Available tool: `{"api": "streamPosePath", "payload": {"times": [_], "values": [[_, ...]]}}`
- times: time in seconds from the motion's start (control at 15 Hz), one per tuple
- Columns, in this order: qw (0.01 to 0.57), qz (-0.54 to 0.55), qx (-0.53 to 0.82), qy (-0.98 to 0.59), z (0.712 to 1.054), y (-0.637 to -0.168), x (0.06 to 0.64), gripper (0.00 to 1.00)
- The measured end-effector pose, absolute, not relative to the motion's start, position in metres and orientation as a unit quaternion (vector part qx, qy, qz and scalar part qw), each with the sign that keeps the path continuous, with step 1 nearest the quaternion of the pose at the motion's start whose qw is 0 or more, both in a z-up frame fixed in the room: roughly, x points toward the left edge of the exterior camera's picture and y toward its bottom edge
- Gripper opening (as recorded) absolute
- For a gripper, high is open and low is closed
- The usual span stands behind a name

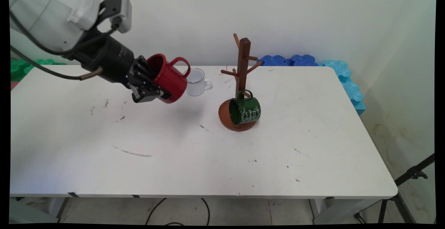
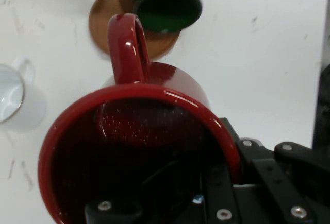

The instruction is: Place the picked object on the table

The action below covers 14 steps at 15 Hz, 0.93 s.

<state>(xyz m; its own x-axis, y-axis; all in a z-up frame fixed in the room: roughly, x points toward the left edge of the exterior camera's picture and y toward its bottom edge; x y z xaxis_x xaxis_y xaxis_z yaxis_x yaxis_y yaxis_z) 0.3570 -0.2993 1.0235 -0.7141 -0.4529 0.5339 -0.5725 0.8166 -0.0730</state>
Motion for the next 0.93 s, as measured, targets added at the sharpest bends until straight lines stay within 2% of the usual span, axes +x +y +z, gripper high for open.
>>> {"api": "streamPosePath", "payload": {"times": [0.47, 0.93], "values": [[0.187, 0.126, 0.285, -0.932, 1.0, -0.332, 0.351, 0.0], [0.148, 0.121, 0.297, -0.935, 0.973, -0.364, 0.333, 0.0]]}}
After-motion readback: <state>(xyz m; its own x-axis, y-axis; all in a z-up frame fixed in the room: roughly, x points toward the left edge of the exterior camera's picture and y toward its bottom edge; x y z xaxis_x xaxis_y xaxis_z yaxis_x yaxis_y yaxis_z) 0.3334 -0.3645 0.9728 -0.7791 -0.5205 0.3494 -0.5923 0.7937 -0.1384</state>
